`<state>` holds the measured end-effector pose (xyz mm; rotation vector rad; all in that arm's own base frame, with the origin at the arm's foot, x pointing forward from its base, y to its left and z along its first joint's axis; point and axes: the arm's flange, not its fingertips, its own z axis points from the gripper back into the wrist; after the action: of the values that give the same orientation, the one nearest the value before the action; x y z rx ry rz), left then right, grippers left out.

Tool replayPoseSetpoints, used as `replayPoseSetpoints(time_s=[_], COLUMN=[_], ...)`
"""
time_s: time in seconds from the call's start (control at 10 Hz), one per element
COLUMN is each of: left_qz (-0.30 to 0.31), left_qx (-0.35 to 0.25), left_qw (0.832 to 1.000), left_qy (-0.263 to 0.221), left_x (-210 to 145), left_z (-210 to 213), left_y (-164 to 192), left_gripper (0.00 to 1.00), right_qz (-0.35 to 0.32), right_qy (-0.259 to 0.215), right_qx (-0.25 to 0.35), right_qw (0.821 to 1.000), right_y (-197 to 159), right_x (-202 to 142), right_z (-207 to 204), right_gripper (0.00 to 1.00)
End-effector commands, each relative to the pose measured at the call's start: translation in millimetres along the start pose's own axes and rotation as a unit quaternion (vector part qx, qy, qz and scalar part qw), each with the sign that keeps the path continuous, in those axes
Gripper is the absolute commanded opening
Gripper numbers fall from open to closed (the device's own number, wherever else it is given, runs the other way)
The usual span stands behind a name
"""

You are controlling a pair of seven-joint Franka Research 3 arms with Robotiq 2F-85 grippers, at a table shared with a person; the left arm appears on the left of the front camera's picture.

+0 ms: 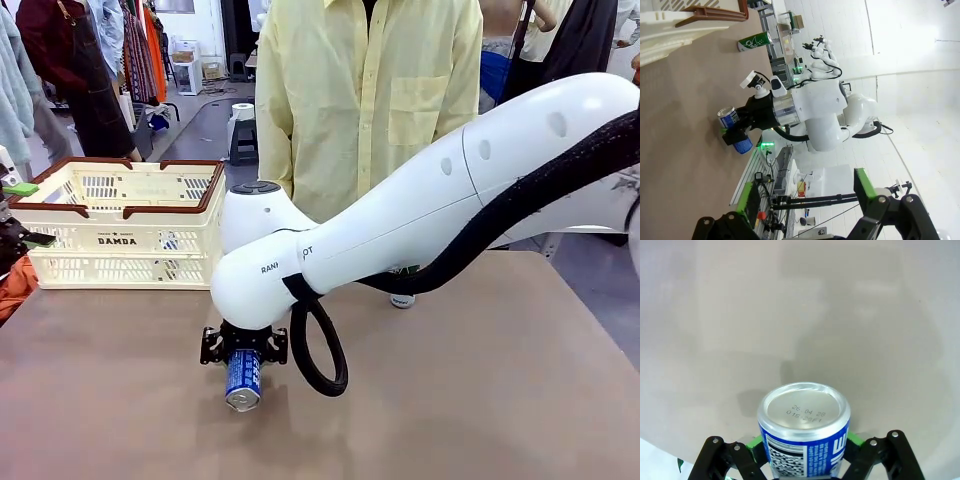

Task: Place the drinks into the Shopping basket.
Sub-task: Pick up one drink and place it into the Shopping basket.

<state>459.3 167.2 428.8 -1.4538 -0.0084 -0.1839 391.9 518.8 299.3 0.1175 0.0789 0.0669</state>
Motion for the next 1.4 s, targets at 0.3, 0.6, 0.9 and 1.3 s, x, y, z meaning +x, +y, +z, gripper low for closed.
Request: replayPoseSetpoints(time_s=[0.3, 0.6, 0.9, 1.3], left_qz=[-0.004, -0.004, -0.004, -0.004], left_qx=[-0.005, -0.005, -0.005, -0.005], left_qw=[1.0, 1.0, 1.0, 1.0], left_qy=[-0.002, -0.002, -0.002, -0.002], left_x=[-2.2, -2.2, -2.2, -2.2], left_z=[0.1, 0.1, 0.1, 0.1], left_y=[-2.7, -2.7, -2.7, -2.7], left_gripper=[1.0, 1.0, 1.0, 1.0], right_qz=[-0.011, -0.016, -0.017, -0.015], right_qy=[-0.014, -0.018, -0.016, -0.017], right_qx=[-0.016, -0.024, -0.025, -0.029], right_qw=[1.0, 0.999, 0.999, 0.999], right_y=[11.0, 12.6, 12.7, 13.1], right_x=[-1.9, -2.8, -2.6, -2.7], right_z=[9.1, 10.4, 11.5, 12.0], right_gripper=[0.78, 1.0, 1.0, 1.0])
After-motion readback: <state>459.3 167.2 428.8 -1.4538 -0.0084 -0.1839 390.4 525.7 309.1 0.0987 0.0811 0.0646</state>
